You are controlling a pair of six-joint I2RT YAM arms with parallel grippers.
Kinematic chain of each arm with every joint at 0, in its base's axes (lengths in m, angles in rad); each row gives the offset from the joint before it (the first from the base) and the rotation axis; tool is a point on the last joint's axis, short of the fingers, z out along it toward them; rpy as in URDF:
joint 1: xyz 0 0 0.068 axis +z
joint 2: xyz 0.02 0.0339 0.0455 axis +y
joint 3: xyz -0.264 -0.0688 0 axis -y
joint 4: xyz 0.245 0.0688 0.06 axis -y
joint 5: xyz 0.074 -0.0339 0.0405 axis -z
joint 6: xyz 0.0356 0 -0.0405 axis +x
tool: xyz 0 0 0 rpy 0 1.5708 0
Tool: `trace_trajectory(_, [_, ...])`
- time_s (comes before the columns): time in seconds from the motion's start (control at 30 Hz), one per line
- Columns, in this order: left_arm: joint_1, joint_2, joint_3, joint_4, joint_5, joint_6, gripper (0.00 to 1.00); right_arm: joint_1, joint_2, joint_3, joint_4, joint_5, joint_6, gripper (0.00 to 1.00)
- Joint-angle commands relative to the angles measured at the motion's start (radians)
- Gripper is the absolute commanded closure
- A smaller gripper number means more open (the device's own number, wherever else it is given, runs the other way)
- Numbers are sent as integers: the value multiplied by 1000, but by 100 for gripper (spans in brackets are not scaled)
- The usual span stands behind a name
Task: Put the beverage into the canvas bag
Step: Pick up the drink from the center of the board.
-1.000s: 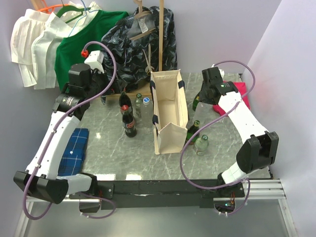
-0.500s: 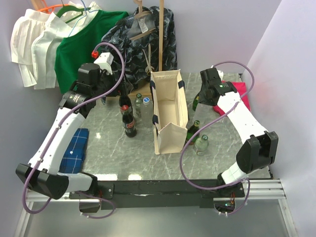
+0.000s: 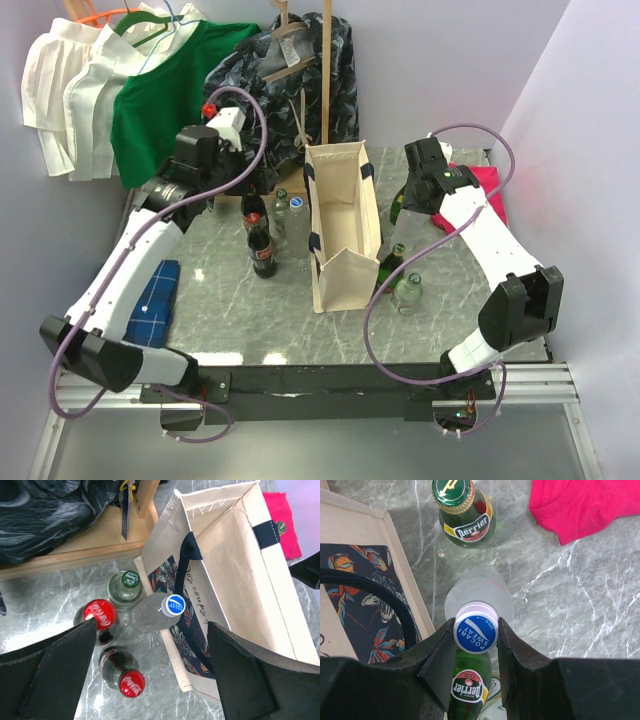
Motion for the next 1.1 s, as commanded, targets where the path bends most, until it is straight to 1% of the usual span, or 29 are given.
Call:
trace_trajectory(0.0, [-33,41,69,-31,-31,12,4,5,-9,33,-6,31,-6,100])
trace_trajectory(0.17, [-72,93,106,-54,-44,-3,4,7,-8,42,-3,32,-6,100])
trace_trajectory(0.5, [-159,132,144,-43,-94,-3,4,7,-9,51,2,36,2,100])
trace_trajectory(0.63, [-165,150,143,-31,-67,-11,4,7,-8,53,0,40,7,100])
trace_trajectory(0.7, [-170,165,149,-33,-61,-19,1,5,-11,53,-3,43,7,100])
trace_trajectory(0.73, [-173,182,152,-39,-62,-26,2,7,-14,54,-3,45,8,100])
trace_trajectory(0.8, [-181,199,158,-37,-61,-32,6,5,-20,59,-6,45,8,100])
trace_trajectory(0.83, [-184,211,160,-39,-62,-43,10,7,-21,61,-6,46,8,100])
trace_trajectory(1.07, [-210,274,195,-31,-50,-57,23,7,-31,67,-12,49,10,100])
